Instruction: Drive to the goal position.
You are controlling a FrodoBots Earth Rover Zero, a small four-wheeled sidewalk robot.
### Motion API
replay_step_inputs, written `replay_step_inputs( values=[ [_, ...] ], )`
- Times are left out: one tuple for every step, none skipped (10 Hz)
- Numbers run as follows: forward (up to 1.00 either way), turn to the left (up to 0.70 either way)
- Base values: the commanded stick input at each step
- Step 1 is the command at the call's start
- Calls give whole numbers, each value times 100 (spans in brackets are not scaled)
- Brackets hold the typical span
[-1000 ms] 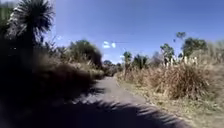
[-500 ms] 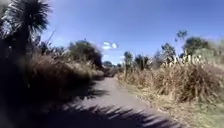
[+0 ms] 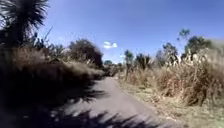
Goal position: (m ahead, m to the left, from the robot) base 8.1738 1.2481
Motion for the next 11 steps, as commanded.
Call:
replay_step_inputs(
  values=[
    [70, 0],
    [70, 0],
    [70, 0],
    [70, 0],
    [70, 0],
    [70, 0],
    [70, 0],
    [70, 0],
    [70, 0],
    [70, 0],
    [70, 0]
  ],
)
